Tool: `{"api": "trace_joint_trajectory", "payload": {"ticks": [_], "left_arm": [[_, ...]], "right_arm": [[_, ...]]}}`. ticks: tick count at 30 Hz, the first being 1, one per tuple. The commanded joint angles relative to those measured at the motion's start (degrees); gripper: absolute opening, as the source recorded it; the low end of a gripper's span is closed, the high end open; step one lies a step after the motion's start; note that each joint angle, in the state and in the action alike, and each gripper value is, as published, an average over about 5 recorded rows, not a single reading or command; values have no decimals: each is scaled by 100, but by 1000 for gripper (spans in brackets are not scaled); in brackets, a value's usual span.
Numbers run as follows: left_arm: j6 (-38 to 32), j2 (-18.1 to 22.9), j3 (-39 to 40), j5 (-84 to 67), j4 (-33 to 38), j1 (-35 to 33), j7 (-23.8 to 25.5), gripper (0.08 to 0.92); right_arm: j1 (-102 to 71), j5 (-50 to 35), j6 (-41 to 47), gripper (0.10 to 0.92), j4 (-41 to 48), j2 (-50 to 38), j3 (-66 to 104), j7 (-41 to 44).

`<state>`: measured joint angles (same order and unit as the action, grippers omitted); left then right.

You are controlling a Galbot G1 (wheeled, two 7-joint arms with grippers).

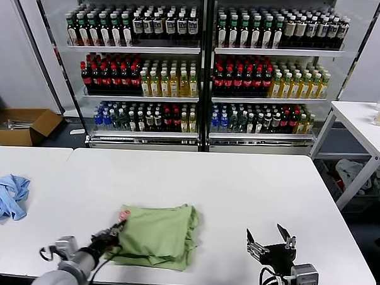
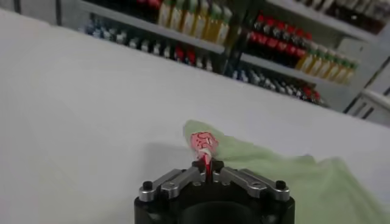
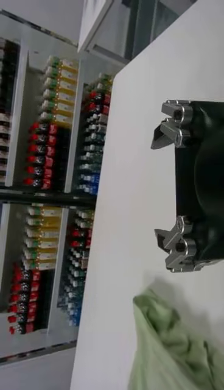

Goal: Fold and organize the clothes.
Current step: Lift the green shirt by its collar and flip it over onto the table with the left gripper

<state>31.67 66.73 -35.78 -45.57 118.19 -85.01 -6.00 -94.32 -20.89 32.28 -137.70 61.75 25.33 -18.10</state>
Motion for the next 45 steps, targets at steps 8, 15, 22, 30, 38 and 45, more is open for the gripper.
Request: {"api": "trace_joint_trajectory", "payload": {"ticks": [8, 15, 22, 30, 38, 45], "left_arm": [[171, -1456, -4191, -3397, -117, -275, -156, 103], [154, -1036, -1674, -2762, 987, 44, -595, 103], [142, 342, 1840, -212, 1192, 545, -409, 103], [58, 1471, 2580, 994, 743, 703, -702, 103], [-398, 1984, 2731, 1266, 196, 1075, -1066, 109], [-789, 2060, 2719, 1146, 133, 1471, -832, 255]], "right_arm": [[331, -2, -36, 823, 196, 92, -157, -30], [302, 13, -37, 823, 194, 99, -203, -37], [74, 75, -44, 823, 74, 78, -103, -35], [32, 102, -54, 823, 93, 116, -106, -37], [175, 85, -40, 823, 157, 42, -141, -28], [535, -52, -35, 823, 309, -147, -87, 56]]}}
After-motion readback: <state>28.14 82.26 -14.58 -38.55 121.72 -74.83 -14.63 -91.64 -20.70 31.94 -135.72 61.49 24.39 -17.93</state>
